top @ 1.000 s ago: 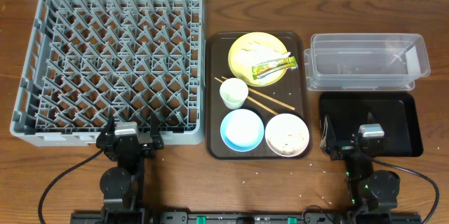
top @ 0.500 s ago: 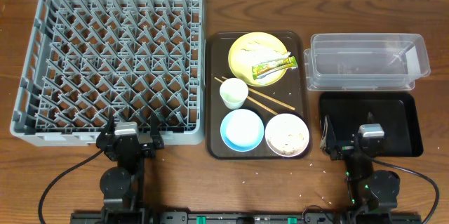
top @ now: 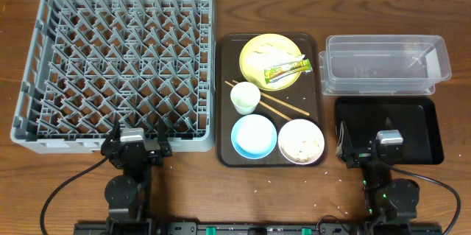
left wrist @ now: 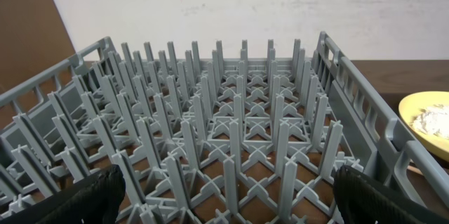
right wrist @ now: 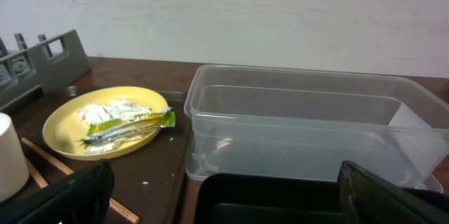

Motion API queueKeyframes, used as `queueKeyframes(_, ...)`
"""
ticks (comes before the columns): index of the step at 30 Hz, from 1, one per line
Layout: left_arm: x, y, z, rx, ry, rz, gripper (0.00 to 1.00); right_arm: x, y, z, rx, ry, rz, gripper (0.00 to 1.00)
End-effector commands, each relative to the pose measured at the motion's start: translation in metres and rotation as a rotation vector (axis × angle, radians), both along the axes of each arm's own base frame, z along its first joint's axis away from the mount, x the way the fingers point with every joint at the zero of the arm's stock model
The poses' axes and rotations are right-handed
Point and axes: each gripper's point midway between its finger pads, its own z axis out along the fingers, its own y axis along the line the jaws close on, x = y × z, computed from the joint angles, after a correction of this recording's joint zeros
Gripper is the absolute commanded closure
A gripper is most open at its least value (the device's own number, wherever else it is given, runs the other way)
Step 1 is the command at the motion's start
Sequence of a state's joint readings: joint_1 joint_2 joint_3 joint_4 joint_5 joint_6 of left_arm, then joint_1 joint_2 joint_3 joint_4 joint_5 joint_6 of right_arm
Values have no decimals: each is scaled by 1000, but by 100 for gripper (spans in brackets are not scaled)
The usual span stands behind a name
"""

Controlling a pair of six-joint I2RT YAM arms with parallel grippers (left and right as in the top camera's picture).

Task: Sort waste into correct bins and load items into the dishwasher
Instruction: 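Raise the right gripper from rest toward the yellow plate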

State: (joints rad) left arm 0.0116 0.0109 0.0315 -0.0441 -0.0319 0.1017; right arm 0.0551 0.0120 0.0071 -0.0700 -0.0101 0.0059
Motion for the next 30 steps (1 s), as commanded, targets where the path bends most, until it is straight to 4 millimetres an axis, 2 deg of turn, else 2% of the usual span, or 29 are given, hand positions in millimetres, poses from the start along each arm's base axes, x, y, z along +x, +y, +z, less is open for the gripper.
queueKeyframes(1, 0, 2, -18, -5, 47, 10, 5, 0, -3, -1, -13, 1, -18, 1)
queueKeyframes(4, 0, 2, -18, -5, 47, 11, 5, 1, -14, 9, -18, -37, -82, 1)
queueKeyframes(8, 0, 2, -18, -5, 47, 11, 5, -1, -20, 48, -1, -199, -118, 1)
queueKeyframes(14, 0, 2, -18, -5, 47, 11, 5, -15, -10, 107, 34, -432, -52, 1)
queueKeyframes(22, 0, 2, -18, -5, 47, 10, 5, -24, 0, 171, 10, -501, 5, 1)
queueKeyframes(26, 0, 2, -18, -5, 47, 11, 5, -12, 18, 198, -49, -476, 101, 1)
queueKeyframes(30, 0, 2, -18, -5, 47, 11, 5, 15, 32, 216, -56, -384, 175, 1)
